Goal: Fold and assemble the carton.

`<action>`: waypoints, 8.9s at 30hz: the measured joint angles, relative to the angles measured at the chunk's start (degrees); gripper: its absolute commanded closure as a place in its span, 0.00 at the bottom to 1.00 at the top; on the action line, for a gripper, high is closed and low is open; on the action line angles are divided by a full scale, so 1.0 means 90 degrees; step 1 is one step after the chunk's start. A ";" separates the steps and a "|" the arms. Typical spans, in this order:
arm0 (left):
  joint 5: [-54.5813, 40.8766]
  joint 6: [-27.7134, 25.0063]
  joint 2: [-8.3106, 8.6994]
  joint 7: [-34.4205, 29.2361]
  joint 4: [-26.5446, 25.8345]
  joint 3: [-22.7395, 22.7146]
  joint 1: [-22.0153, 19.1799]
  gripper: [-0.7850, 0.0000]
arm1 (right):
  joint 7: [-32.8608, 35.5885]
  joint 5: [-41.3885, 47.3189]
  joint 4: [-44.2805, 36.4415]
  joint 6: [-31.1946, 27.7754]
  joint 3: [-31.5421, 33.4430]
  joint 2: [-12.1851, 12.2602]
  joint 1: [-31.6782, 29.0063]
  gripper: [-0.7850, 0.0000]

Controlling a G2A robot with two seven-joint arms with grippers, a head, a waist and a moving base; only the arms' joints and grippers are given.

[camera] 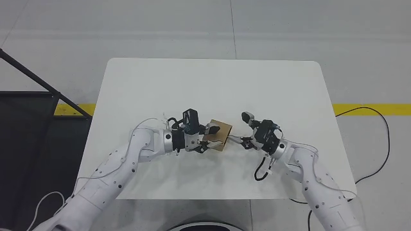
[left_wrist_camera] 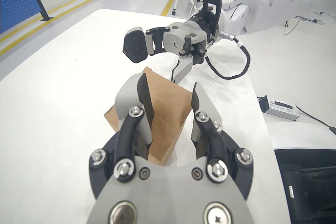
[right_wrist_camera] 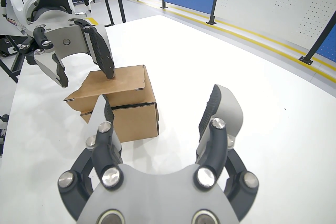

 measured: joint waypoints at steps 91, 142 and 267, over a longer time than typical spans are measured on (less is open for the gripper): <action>0.0120 -0.0086 -0.0093 0.0196 0.0020 -0.0189 0.0081 0.46 | -0.0111 -0.0237 -0.0065 0.0061 -0.0243 -0.0065 0.0131 0.05; 0.0141 -0.0083 -0.0120 0.0243 0.0057 -0.0280 0.0104 0.42 | -0.0002 -0.0247 0.0103 0.0369 -0.0431 -0.0178 0.0292 0.04; 0.0143 0.0537 -0.0190 -0.0175 0.0150 -0.0541 0.0321 0.52 | 0.0026 -0.0324 0.0044 0.0300 -0.0260 -0.0186 0.0186 0.03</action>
